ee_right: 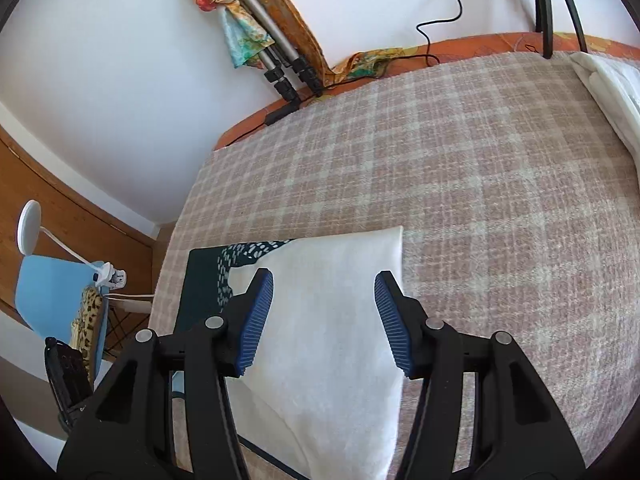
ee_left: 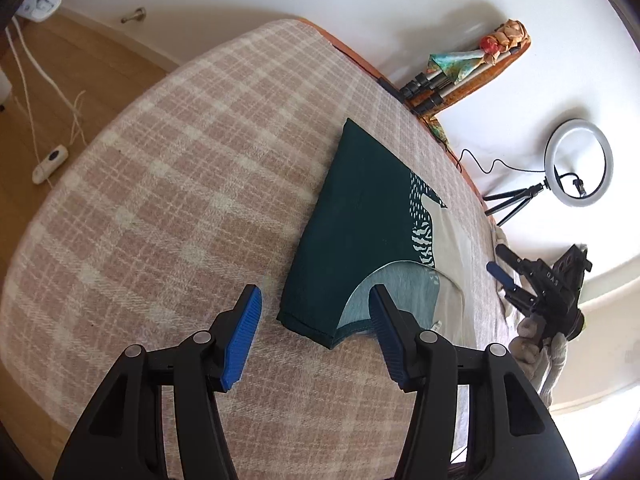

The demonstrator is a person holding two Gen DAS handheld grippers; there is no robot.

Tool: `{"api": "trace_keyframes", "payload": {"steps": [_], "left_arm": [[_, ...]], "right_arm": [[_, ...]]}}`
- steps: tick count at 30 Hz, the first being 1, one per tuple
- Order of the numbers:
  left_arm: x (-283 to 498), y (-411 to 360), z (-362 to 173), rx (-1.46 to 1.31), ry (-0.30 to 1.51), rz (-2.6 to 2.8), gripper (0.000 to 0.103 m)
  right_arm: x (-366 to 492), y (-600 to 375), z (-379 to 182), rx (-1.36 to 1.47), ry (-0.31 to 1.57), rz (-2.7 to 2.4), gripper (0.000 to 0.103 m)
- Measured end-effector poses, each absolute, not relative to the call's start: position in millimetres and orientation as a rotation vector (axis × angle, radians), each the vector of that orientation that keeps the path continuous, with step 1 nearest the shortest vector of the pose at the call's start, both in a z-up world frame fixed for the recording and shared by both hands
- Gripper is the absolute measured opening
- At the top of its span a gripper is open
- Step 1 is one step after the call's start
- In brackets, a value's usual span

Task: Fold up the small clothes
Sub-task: 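Grasp the folded T-shirt bundle edge with both tools and lift it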

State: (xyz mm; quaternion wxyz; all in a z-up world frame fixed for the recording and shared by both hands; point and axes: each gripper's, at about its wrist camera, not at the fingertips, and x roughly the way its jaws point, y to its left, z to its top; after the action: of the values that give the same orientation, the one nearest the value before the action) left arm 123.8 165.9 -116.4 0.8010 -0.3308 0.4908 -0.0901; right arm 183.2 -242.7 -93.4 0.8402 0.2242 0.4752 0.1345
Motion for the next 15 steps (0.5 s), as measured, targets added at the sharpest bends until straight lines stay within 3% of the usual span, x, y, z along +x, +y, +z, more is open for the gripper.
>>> {"api": "trace_keyframes", "payload": {"steps": [6, 15], "left_arm": [[126.6, 163.5, -137.3, -0.871, 1.099, -0.227, 0.055], [137.1, 150.7, -134.4, -0.870, 1.082, -0.249, 0.055]], "right_arm": [[172.8, -281.7, -127.0, 0.625, 1.061, 0.329, 0.056], [190.5, -259.8, -143.1, 0.725, 1.080, 0.457, 0.056]]}}
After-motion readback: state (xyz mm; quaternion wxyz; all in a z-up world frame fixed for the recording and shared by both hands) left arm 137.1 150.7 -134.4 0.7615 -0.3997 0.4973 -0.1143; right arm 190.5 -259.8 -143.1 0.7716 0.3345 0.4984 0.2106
